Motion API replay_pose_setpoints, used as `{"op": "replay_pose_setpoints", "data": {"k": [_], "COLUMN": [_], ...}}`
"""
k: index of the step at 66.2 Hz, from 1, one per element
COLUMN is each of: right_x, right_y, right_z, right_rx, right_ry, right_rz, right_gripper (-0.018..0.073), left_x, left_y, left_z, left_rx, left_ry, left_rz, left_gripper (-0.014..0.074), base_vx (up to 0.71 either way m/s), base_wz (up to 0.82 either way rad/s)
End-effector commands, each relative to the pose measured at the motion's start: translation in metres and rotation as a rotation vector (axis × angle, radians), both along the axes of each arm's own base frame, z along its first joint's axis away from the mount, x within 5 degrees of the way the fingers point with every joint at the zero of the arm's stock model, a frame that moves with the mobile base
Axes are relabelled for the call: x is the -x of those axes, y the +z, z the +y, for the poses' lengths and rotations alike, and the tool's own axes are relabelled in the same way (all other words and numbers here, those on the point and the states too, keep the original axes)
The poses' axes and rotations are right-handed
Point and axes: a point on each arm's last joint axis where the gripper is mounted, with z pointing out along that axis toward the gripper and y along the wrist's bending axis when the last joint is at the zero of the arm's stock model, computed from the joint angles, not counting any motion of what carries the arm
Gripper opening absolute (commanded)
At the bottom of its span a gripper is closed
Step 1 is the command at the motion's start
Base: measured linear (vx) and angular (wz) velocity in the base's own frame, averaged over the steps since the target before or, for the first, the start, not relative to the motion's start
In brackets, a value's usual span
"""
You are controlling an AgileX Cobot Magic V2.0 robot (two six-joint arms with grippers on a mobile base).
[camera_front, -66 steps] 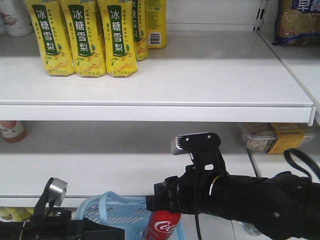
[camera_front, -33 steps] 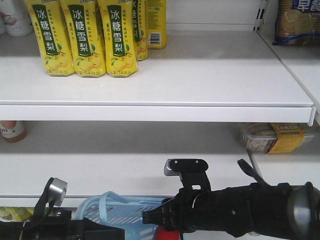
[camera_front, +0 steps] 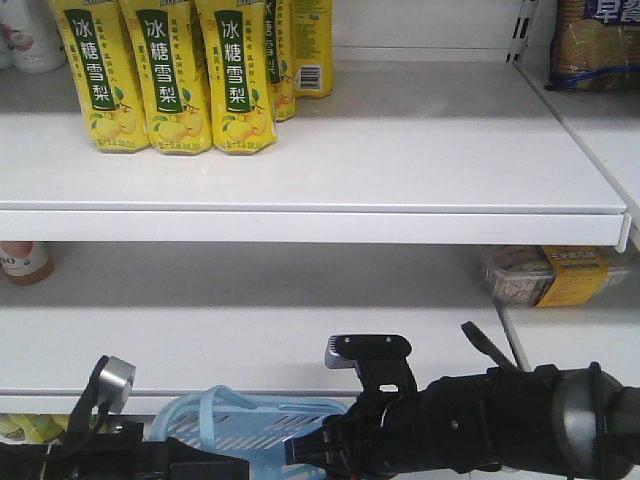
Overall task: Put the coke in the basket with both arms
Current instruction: 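Open the right gripper to drop the bottle into the basket, then withdraw the right gripper away from the basket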
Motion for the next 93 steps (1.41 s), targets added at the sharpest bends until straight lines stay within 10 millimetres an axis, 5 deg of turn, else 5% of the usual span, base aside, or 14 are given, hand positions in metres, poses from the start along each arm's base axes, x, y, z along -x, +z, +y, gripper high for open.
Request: {"op": "replay_pose_setpoints", "data": {"k": [1, 21, 49, 72, 82, 93], "right_x": [-0.007, -0.004, 0.025, 0.067, 0.086, 0.106], "right_y": [0.019, 0.037, 0.144, 0.206, 0.215, 0.204], "right_z": [0.004, 0.002, -0.03, -0.072, -0.093, -0.115], "right_rx": [-0.055, -0.054, -0.104, -0.127, -0.132, -0.139], "right_ry": [-0.012, 0.063, 0.265, 0.309, 0.293, 0.252], "right_rz": [-0.079, -0.146, -0.581, -0.848, -0.92, -0.959], "right_gripper": [0.0376, 0.0458, 0.0455, 0.0455, 0.0455, 0.0455], "left_x": [0.003, 0.003, 0.003, 0.003, 0.003, 0.003], "left_y": [0.029, 0.029, 0.029, 0.029, 0.029, 0.029], "left_z": [-0.005, -0.005, -0.005, -0.005, -0.005, -0.005], "left_rx": [0.252, 0.252, 0.252, 0.252, 0.252, 0.252], "left_ry": [-0.046, -0.046, -0.045, -0.045, -0.045, -0.045], "left_rz": [-0.069, -0.069, -0.069, -0.069, -0.069, -0.069], "left_gripper": [-0.0006, -0.0006, -0.0006, -0.0006, -0.0006, -0.0006], "base_vx": [0.0, 0.0, 0.0, 0.0, 0.0, 0.0], "base_wz": [0.0, 0.0, 0.0, 0.0, 0.0, 0.0]}}
